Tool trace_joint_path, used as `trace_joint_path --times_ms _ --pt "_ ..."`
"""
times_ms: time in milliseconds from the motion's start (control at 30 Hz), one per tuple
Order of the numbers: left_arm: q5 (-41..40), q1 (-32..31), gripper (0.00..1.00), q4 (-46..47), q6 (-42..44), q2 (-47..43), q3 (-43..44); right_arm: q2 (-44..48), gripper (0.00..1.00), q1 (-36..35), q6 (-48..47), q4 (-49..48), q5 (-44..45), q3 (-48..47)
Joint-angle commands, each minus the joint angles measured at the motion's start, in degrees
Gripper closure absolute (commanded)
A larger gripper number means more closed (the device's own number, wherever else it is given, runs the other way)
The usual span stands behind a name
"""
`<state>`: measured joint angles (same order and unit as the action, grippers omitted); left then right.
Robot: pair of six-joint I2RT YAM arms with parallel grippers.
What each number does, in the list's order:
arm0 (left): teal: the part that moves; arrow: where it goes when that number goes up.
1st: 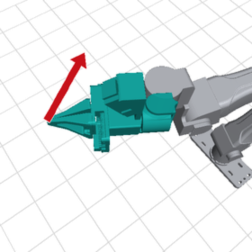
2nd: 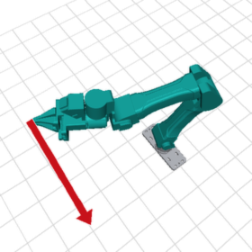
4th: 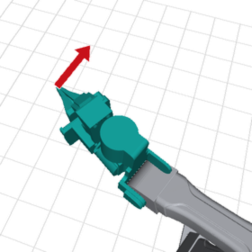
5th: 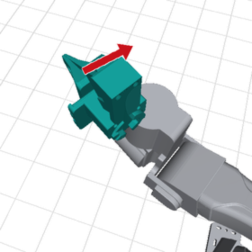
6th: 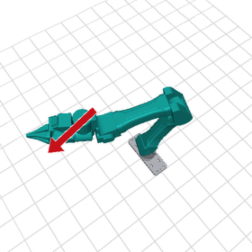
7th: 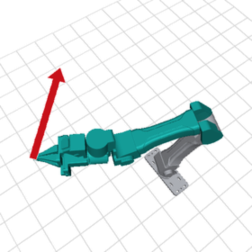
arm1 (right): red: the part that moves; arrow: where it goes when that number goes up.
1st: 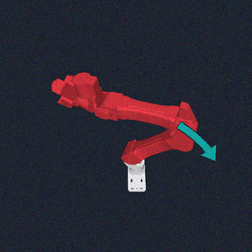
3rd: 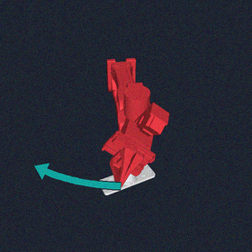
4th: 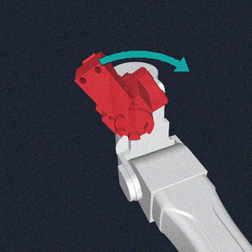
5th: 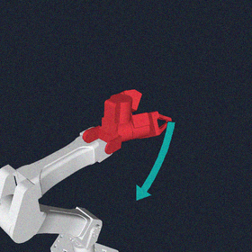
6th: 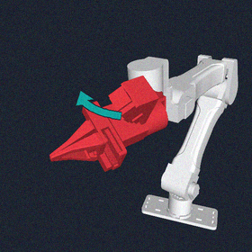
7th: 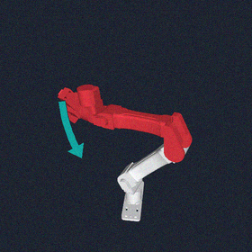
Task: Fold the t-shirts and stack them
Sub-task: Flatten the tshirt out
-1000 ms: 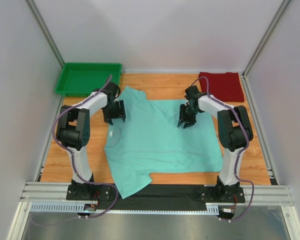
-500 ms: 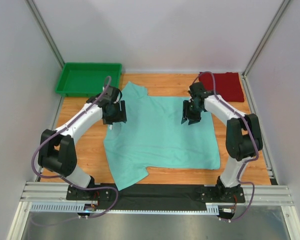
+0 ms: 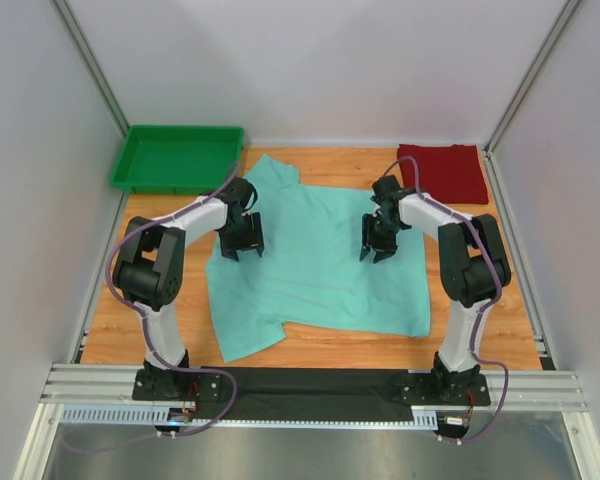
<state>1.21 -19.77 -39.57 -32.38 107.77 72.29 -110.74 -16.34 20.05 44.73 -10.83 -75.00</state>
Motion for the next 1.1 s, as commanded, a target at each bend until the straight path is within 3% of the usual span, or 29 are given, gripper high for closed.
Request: trace_joint_path --times_ms 0,133,233,400,433,533,600,767,800,867,1067 --pt "-3.0 1.6 0.27 -1.2 3.9 2.3 5.4 -5.4 0.55 -0.3 -0.9 -0.6 0.3 -7.3" --pt "-4.2 1.8 0.25 -5.0 4.9 -1.5 7.3 -4.5 0.55 -0.4 -1.9 2.7 2.1 -12.6" --pt "-3.0 1.8 0.21 -6.7 2.5 -9.7 1.8 1.5 0.54 -0.4 -1.5 5.8 6.1 -11.1" --pt "-3.1 1.9 0.22 -8.2 -4.3 -27.9 -12.2 12.2 0.36 0.3 4.3 6.2 6.4 2.0" --pt "-3.0 2.2 0.23 -9.1 -7.2 -30.0 -14.5 15.1 0.27 0.7 5.5 5.8 3.0 4.3" --pt "-2.9 4.7 0.27 -11.2 -12.9 -36.6 -24.3 21.1 0.22 5.6 10.5 2.2 -7.2 13.7" --pt "-3.6 7.5 0.3 -11.2 -15.2 -40.6 -27.5 24.5 0.23 10.4 13.3 0.7 -9.9 18.5" --pt "-0.1 18.7 0.34 -4.4 -13.2 -43.2 -33.2 33.8 0.35 18.9 14.7 3.0 -5.3 26.7" --pt "0.3 19.1 0.35 -1.8 -12.5 -41.5 -33.2 34.3 0.45 20.2 15.7 3.1 -5.2 28.1" --pt "4.3 19.4 0.38 0.6 -10.7 -39.0 -32.8 35.1 0.55 24.7 17.0 2.6 -6.3 32.5" --pt "6.8 19.4 0.4 2.8 -10.9 -33.9 -33.6 37.5 0.57 30.4 16.6 1.5 -10.4 36.5"
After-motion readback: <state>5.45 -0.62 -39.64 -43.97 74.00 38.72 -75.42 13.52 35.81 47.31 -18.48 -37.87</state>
